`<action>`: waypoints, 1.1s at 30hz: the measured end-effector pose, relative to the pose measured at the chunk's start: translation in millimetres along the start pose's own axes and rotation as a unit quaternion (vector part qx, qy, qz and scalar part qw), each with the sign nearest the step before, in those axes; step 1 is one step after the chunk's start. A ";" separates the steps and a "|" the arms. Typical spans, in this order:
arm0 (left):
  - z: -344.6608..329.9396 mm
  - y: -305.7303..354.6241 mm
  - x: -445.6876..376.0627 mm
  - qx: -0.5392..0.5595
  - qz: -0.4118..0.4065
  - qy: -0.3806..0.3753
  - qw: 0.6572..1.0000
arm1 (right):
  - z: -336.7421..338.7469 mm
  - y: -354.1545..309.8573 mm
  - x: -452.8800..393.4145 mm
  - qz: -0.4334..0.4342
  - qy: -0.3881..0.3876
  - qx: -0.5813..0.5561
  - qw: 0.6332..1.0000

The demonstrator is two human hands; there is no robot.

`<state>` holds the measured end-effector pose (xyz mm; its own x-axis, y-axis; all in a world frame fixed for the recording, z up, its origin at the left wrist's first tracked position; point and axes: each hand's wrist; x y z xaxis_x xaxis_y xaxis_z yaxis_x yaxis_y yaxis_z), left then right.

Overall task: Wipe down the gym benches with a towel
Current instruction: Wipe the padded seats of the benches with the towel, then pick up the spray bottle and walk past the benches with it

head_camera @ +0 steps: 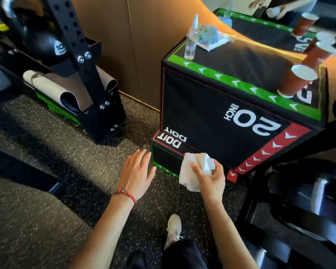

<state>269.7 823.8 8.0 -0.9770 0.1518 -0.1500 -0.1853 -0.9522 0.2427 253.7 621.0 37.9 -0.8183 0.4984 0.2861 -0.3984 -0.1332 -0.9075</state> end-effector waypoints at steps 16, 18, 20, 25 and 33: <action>14.6 34.2 -223.6 0.029 -0.043 0.058 0.997 | -12.2 -107.5 -169.6 0.009 0.059 -0.037 0.998; 17.1 31.5 -254.1 0.039 -0.060 0.071 0.995 | -19.5 -120.3 -185.0 0.017 0.076 -0.043 0.996; 21.0 28.6 -284.3 0.048 -0.076 0.073 0.993 | -28.9 -133.7 -200.9 0.027 0.090 -0.049 0.994; 26.6 11.1 -354.8 0.070 -0.123 0.092 0.986 | -60.0 -166.4 -241.3 0.028 0.138 -0.062 0.988; 23.9 -2.5 -436.2 0.144 -0.158 0.078 0.974 | -99.1 -193.5 -286.5 0.004 0.185 -0.082 0.979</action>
<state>693.8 766.2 95.8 -0.8431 0.3617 -0.3980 -0.5172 -0.7480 0.4159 606.4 588.9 101.1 -0.6032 0.7780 0.1758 -0.2964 -0.0139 -0.9550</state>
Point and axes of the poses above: each hand's wrist, its own x-axis away from the middle knuckle, its own z-axis out of the back of the hand, y = z × x
